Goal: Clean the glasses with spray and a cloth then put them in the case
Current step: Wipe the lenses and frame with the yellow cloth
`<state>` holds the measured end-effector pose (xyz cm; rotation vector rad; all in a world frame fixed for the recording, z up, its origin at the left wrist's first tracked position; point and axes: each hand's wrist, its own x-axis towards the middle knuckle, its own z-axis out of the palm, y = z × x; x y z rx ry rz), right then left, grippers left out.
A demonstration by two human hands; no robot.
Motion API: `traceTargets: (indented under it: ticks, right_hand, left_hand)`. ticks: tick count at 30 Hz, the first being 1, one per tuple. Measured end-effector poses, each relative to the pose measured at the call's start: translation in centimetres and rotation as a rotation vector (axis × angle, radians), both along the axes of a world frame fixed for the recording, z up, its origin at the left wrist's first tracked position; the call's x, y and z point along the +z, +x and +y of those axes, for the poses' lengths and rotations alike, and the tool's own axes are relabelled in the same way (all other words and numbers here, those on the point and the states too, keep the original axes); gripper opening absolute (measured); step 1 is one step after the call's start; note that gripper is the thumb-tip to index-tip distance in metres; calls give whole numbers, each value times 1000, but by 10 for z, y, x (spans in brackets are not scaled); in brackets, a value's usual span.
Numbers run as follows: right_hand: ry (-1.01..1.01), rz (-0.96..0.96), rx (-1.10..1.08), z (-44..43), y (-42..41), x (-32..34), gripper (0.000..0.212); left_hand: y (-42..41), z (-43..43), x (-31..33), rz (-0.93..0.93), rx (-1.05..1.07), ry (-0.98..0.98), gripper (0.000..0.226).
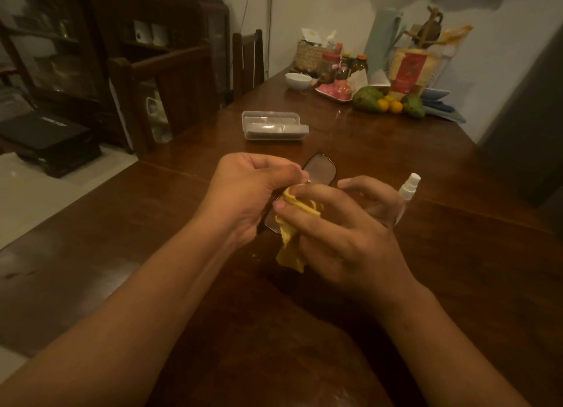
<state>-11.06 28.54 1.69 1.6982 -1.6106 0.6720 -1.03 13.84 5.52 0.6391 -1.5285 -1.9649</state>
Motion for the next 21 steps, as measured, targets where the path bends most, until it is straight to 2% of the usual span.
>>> traceTargets:
  ticks: [10, 21]
  right_hand:
    - [-21, 34, 99, 10, -10, 0, 18]
    - [18, -5, 120, 8, -9, -2, 28]
  left_hand:
    - [-2, -1, -3, -3, 27, -15, 6]
    - [0, 3, 1, -14, 39, 27, 6]
